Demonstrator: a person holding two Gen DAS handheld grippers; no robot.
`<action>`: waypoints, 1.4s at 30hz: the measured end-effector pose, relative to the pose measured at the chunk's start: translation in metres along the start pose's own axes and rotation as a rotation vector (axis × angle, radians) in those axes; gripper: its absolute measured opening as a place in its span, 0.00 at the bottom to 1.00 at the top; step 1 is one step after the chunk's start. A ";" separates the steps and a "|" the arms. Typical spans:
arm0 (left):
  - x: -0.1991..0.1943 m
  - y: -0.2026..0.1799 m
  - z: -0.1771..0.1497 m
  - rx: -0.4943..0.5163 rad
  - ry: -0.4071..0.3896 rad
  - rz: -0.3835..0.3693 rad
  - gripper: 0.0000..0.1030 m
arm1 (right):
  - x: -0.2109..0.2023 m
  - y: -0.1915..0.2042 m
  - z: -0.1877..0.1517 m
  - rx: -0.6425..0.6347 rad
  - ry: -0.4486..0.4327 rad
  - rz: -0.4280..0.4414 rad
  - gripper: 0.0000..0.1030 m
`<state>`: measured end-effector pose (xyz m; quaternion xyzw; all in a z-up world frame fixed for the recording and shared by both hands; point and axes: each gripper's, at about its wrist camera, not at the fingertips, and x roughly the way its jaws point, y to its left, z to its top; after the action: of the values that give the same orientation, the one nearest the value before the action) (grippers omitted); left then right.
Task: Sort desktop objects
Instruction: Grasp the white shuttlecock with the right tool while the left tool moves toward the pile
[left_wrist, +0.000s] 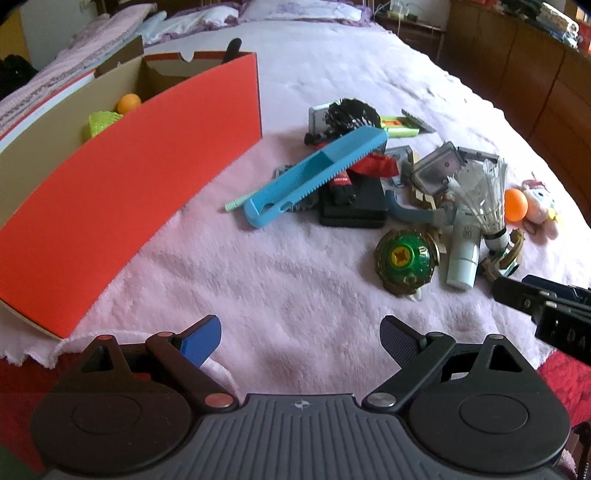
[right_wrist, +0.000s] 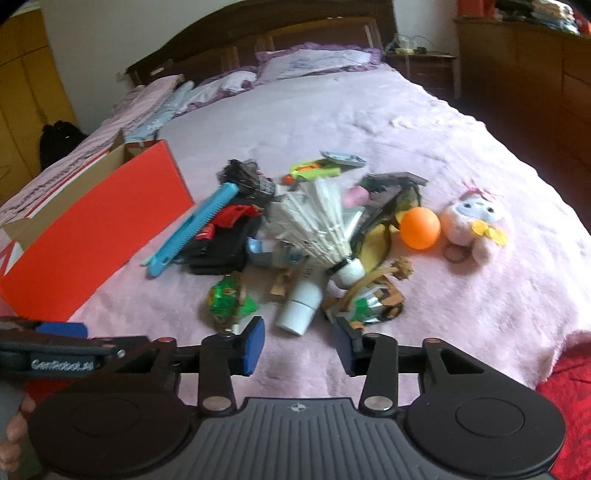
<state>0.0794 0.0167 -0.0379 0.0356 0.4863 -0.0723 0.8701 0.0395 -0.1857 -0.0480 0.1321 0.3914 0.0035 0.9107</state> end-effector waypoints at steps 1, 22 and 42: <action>0.001 0.000 0.000 0.001 0.002 0.000 0.91 | 0.002 -0.002 0.000 0.008 0.002 -0.009 0.41; 0.004 -0.024 0.019 0.076 -0.074 -0.064 0.91 | 0.029 -0.013 0.030 0.029 -0.058 -0.079 0.39; 0.006 -0.079 0.049 0.409 -0.198 -0.153 0.57 | 0.050 -0.024 0.042 -0.014 -0.072 -0.025 0.31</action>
<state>0.1105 -0.0685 -0.0168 0.1668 0.3753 -0.2379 0.8802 0.1018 -0.2136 -0.0614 0.1208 0.3599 -0.0099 0.9251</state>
